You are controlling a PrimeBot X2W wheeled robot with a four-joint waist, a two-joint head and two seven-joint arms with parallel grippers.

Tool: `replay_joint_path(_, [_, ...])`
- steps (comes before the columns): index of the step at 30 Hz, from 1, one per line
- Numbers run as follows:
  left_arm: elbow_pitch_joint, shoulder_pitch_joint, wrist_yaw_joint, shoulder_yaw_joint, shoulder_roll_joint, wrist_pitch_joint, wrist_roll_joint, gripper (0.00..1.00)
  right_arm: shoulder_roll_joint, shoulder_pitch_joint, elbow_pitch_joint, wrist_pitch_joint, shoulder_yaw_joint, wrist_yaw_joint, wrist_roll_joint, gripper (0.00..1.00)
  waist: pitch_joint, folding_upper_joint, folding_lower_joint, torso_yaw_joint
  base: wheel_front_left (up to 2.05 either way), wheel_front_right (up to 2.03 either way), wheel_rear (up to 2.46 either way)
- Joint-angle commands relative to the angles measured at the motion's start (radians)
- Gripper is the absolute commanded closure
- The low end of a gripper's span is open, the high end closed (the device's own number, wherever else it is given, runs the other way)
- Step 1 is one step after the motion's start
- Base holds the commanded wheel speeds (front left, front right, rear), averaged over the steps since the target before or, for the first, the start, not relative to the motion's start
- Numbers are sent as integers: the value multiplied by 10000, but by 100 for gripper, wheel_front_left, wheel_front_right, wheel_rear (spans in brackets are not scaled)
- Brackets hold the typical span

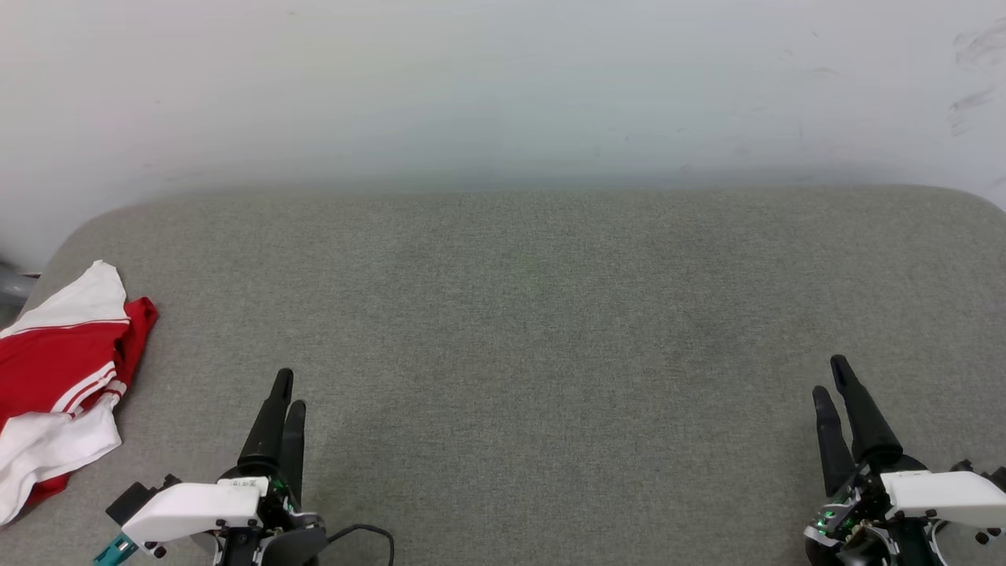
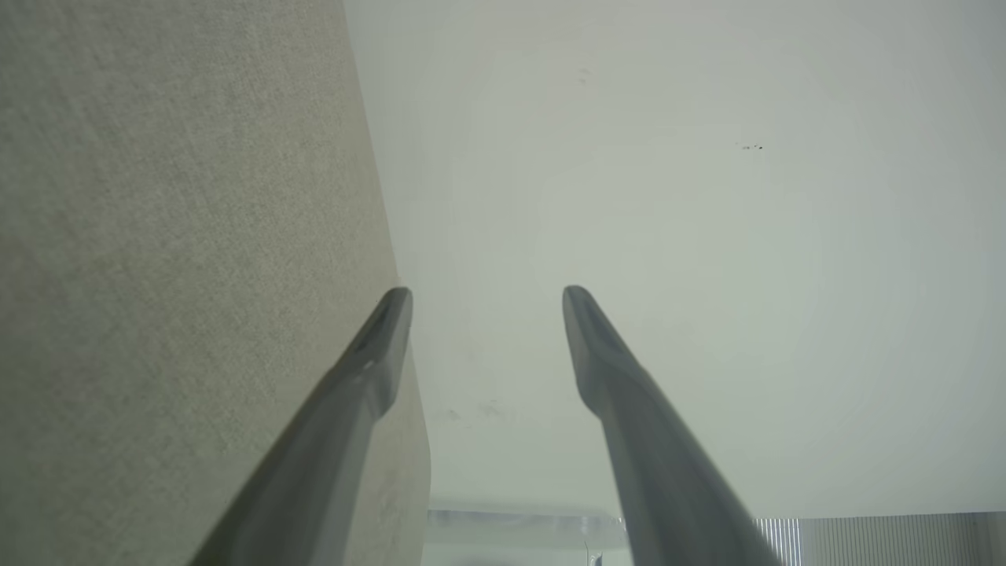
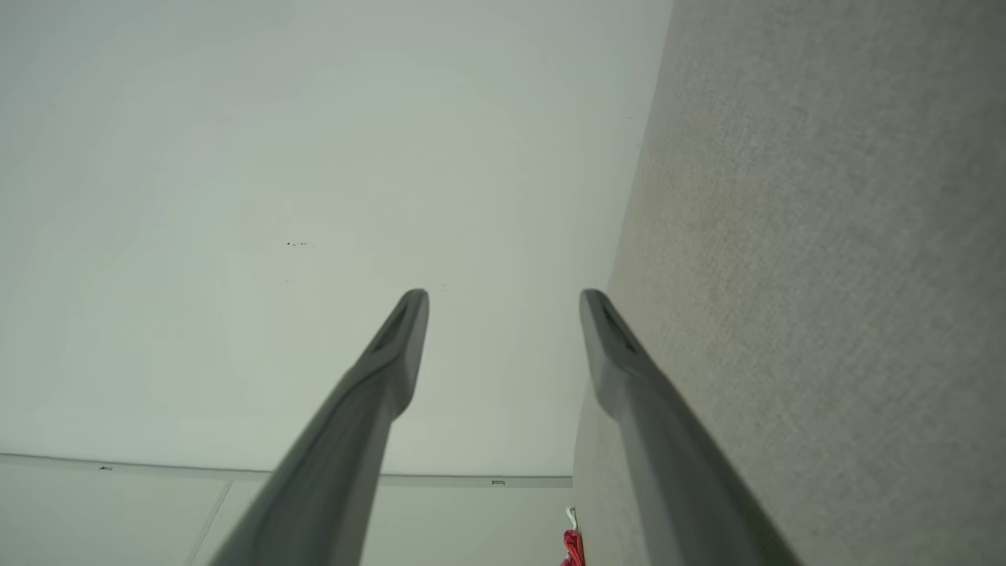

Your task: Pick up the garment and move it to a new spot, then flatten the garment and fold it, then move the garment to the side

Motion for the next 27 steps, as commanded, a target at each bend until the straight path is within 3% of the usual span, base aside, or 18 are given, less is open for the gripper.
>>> replay_joint_path(1, [-299,-377,-2,-101,14,-92,68,0,-9,-290,-274,-104,71,0,-96,0,2,-1,0,0,0,0,0])
replay_joint_path(11, [-825,-493,-2,-400,24,-540,776,0,-91,-419,-616,-575,386,0,-1322,0,20,-1,0,-10,0,0,0])
replay_joint_path(18, [-1192,-539,-2,-488,21,-823,1727,0,-105,-504,-811,-854,593,0,-3284,0,36,-1,0,-21,0,0,0])
replay_joint_path(27, [-1274,-570,-2,-612,23,-1154,3794,0,-34,-532,-1099,-1189,699,0,-5708,0,40,-1,0,-30,0,0,0])
